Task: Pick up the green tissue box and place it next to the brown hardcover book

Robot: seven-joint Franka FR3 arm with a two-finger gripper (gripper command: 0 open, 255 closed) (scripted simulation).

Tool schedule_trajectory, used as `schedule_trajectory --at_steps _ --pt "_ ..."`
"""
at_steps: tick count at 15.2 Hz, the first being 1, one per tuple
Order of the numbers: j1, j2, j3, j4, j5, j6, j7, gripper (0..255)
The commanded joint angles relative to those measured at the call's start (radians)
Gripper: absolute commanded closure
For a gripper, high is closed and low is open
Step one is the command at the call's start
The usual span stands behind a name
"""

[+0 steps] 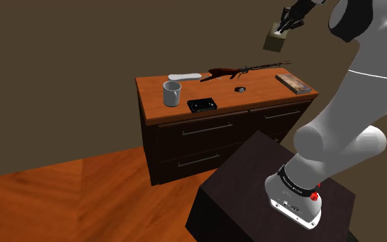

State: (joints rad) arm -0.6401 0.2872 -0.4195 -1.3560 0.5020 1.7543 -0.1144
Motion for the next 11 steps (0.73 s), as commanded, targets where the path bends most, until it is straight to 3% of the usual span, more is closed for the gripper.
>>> schedule_trajectory --at_steps 1,4,11 --pt "-0.052 0.062 -0.011 0.088 0.032 -0.050 -0.039 255" --pt "-0.142 0.176 -0.014 0.257 0.082 -0.132 -0.074 255" --pt "-0.114 0.146 -0.014 0.118 0.074 -0.030 -0.113 255"
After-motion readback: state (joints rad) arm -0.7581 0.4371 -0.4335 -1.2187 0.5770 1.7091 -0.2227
